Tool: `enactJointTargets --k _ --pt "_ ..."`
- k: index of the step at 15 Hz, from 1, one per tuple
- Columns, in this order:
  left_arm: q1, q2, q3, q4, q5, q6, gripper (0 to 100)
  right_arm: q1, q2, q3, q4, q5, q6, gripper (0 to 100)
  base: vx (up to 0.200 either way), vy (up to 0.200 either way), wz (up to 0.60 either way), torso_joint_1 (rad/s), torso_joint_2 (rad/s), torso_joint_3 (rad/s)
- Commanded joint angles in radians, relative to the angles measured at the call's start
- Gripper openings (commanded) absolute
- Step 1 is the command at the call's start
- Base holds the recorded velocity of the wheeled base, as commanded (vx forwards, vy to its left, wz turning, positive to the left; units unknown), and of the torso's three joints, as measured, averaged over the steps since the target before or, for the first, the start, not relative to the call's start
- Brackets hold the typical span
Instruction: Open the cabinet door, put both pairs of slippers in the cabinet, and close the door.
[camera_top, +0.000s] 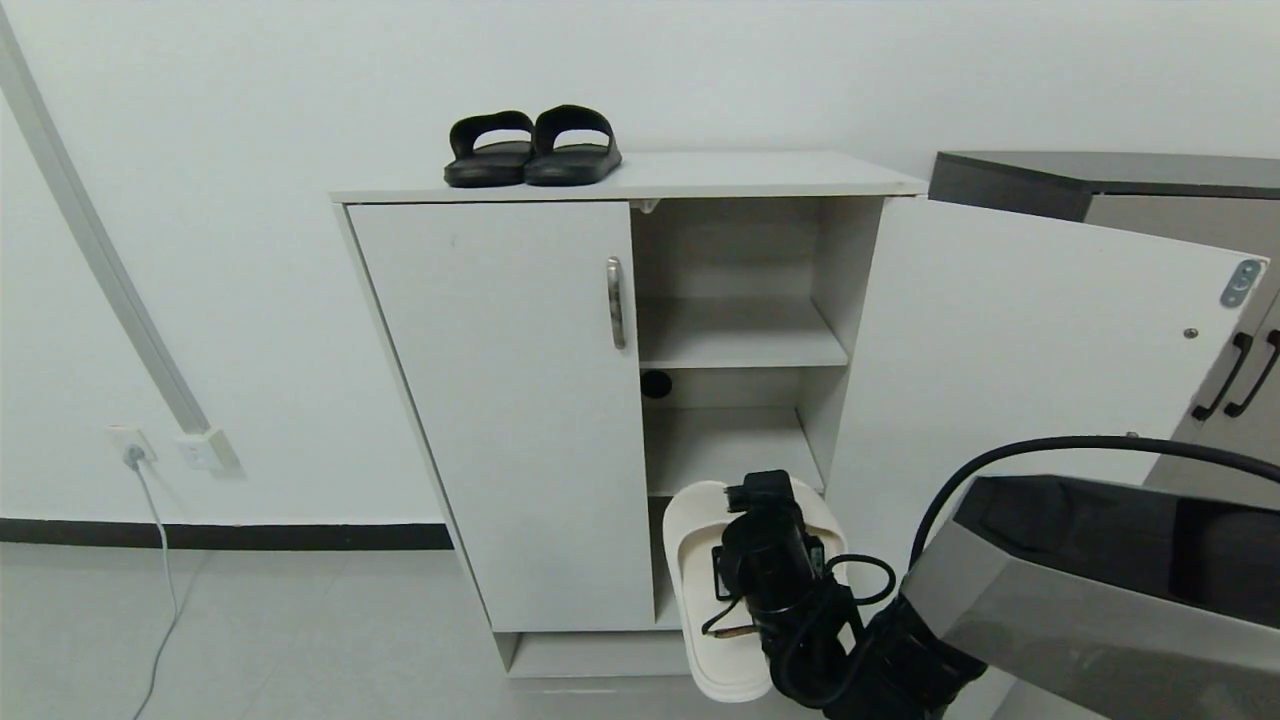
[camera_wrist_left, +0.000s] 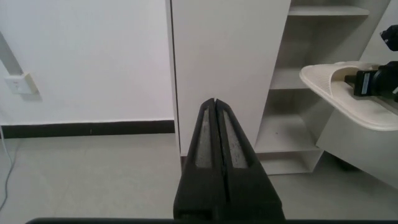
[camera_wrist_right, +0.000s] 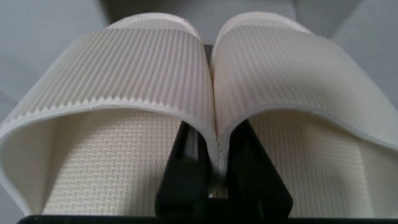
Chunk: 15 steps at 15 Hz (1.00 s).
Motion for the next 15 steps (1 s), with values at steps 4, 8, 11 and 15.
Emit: enactJointTargets --k 4,8,11,15 --pt "0.0 0.001 0.0 -0.002 0.0 -0.001 0 -0.001 0.027 -0.005 -0.009 -0.002 -0.001 0 0.0 0.0 0.0 0.0 0.0 0.0" --pt "0.0 0.001 0.0 0.0 0.0 -0.001 0 0.001 0.039 -0.006 -0.009 -0.005 -0.001 0 0.0 0.0 0.0 0.0 0.0 0.0" --pt "0.0 0.001 0.0 0.0 -0.002 -0.001 0 0.001 0.04 -0.008 -0.009 -0.005 -0.001 0 0.0 0.0 0.0 0.0 0.0 0.0" --pt "0.0 0.001 0.0 0.0 -0.003 0.002 0 -0.001 0.042 -0.008 -0.008 -0.004 -0.001 0 0.0 0.0 0.0 0.005 0.0 -0.131"
